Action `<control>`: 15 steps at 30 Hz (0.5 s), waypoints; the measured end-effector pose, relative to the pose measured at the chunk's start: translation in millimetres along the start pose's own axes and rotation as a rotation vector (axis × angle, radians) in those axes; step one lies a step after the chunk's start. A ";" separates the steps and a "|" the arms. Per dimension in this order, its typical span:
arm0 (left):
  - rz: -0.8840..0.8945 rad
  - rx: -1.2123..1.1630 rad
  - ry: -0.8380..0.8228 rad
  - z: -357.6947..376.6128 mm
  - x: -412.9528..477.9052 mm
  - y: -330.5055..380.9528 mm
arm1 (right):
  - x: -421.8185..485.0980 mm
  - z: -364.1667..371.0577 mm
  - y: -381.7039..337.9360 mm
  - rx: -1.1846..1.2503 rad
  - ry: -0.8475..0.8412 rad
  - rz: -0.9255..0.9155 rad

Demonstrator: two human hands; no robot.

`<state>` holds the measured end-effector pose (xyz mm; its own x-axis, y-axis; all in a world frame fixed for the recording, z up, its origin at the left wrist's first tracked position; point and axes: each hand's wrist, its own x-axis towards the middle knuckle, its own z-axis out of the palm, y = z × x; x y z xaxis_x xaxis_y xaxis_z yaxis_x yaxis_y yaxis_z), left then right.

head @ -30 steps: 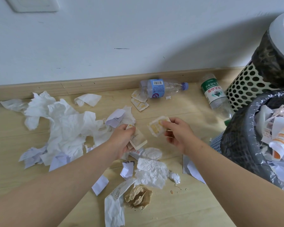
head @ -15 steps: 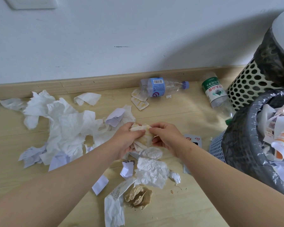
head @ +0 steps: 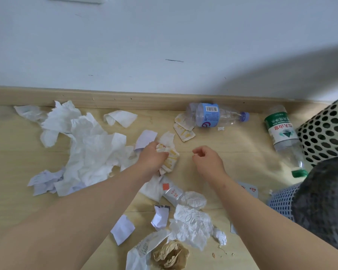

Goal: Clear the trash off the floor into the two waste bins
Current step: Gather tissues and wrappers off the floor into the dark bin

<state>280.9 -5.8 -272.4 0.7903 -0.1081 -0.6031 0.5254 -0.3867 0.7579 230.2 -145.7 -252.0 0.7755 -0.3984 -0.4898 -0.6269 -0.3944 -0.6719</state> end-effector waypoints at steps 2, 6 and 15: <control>0.001 -0.004 -0.011 -5.6 4.6 -3.5 | 13.4 6.4 -11.1 -0.115 -0.013 -0.070; -0.014 -0.015 0.007 -16.5 11.0 -11.7 | 38.4 20.5 -28.5 -0.293 -0.043 -0.180; 0.032 0.006 0.020 -21.6 20.2 -19.0 | 45.1 29.7 -26.7 -0.711 -0.042 -0.220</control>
<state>293.7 19.1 -293.6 0.8129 -0.1029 -0.5732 0.4976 -0.3885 0.7755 284.1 -128.5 -272.7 0.8821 -0.2221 -0.4155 -0.3428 -0.9075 -0.2427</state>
